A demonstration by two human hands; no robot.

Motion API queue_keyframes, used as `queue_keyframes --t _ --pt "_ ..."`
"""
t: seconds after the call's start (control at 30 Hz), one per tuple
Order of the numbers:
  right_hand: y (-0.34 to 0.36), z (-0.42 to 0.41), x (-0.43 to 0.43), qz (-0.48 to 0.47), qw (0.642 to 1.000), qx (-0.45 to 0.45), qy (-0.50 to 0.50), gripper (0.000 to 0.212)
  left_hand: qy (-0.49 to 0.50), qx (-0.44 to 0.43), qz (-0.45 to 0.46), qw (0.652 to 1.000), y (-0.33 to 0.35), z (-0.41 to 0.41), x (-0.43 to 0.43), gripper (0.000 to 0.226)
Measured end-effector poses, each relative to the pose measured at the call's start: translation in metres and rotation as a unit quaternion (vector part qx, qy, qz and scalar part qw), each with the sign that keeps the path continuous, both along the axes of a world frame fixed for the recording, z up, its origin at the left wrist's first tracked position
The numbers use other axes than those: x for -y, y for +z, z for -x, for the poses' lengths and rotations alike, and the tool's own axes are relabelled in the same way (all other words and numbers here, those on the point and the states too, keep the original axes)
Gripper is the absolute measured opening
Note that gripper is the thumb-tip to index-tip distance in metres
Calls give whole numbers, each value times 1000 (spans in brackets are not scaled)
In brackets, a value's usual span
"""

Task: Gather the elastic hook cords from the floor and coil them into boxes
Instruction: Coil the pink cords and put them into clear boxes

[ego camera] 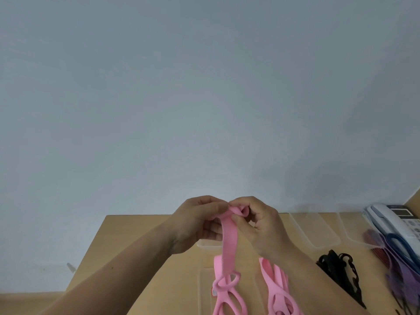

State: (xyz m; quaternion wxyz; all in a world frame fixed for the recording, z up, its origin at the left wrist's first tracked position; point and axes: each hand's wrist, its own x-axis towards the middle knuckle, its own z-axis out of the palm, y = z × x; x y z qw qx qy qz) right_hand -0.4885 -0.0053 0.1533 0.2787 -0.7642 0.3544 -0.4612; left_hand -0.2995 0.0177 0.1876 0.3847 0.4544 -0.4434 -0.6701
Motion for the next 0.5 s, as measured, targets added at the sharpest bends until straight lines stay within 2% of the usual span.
queue_keyframes --t 0.1,0.27,0.4,0.5 --pt "-1 1 0 -21 1000 20 11 22 18 -7 4 1000 -1 2 0 26" --pt "1 7 -1 -189 969 121 104 33 45 -15 5 999 -4 1 -1 18" --pt "2 7 -2 -225 957 150 108 22 70 -1 29 997 -6 2 0 21" --pt "1 4 0 -252 951 160 78 26 69 31 78 994 -6 3 0 29"
